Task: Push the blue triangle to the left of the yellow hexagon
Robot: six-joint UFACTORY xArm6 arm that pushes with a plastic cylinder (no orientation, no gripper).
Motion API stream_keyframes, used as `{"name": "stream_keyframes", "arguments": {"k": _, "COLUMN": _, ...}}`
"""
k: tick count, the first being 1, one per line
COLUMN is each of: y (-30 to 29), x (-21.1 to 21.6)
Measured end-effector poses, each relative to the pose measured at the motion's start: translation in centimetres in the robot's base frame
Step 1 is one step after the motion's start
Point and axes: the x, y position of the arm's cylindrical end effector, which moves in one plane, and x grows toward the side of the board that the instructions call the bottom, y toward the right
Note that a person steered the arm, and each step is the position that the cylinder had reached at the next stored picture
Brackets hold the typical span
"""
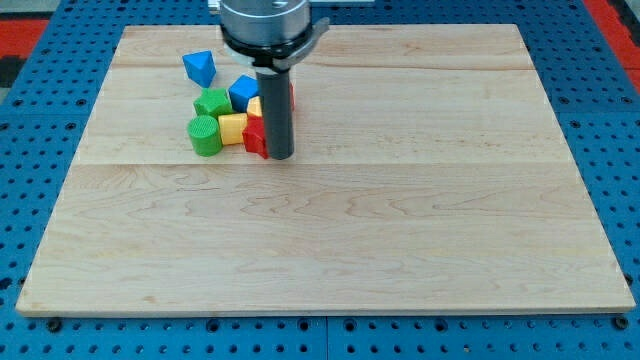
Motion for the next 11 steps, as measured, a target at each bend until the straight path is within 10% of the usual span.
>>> {"name": "stream_keyframes", "arguments": {"k": 5, "y": 7.9, "x": -1.0}}
{"name": "stream_keyframes", "arguments": {"k": 8, "y": 36.1, "x": -1.5}}
{"name": "stream_keyframes", "arguments": {"k": 11, "y": 31.4, "x": -7.5}}
